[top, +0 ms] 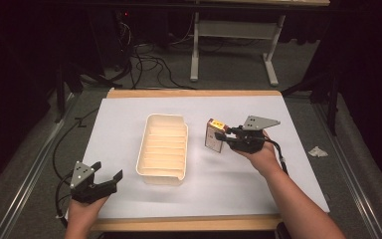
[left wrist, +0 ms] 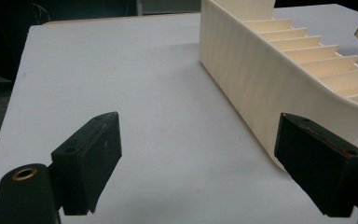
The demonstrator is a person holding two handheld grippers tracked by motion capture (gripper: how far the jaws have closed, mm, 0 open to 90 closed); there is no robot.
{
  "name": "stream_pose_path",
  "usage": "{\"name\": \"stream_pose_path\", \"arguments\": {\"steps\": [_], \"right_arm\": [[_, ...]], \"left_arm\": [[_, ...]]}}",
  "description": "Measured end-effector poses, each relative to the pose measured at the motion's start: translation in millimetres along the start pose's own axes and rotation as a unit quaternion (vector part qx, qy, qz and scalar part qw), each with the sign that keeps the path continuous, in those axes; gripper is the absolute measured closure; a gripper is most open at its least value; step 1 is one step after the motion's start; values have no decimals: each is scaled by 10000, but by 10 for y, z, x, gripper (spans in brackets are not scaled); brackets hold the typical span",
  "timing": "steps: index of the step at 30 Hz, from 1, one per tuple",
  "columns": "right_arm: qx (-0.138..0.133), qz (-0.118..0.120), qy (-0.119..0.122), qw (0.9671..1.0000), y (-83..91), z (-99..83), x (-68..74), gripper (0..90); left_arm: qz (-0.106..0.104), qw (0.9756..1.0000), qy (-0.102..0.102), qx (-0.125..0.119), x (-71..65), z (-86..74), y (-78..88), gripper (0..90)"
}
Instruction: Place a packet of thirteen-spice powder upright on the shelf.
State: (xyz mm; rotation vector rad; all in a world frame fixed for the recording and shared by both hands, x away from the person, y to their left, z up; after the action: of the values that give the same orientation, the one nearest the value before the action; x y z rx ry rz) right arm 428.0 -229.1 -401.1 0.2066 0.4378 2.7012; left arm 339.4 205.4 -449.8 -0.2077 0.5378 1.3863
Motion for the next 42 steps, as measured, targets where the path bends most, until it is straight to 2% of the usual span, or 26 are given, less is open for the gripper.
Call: {"name": "stream_pose_path", "arguments": {"steps": [9,13,20,27,42], "right_arm": [[33,190,133,9997,-130,103,48,688],[-61,370,148,9992,-184,122,48,688],[45,681,315,9972,-262,165,86,688],[33,977,336,9946,-354,185,127,688],[114,1227,459,9913,-546,245,211,688]], "left_arm": [[22,10000,78,15,37,8,10,152],[21,10000,58,45,46,3,13,152],[13,10000,37,79,36,-11,9,151],[29,9999,38,96,43,-15,7,151],[14,10000,25,85,52,-5,20,151]]}}
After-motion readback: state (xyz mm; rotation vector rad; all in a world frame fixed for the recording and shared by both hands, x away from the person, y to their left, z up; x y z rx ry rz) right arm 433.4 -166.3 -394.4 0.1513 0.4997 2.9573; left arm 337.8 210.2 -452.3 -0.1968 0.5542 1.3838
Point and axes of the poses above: each handheld gripper's, and its own axes: y roughly backward along the jaws, z roughly out of its top, x roughly to its left, the point moved 1 cm from there along -y, roughly forward along the jaws, and after that the axes turned 11 degrees about z, right-handed, at the moved point
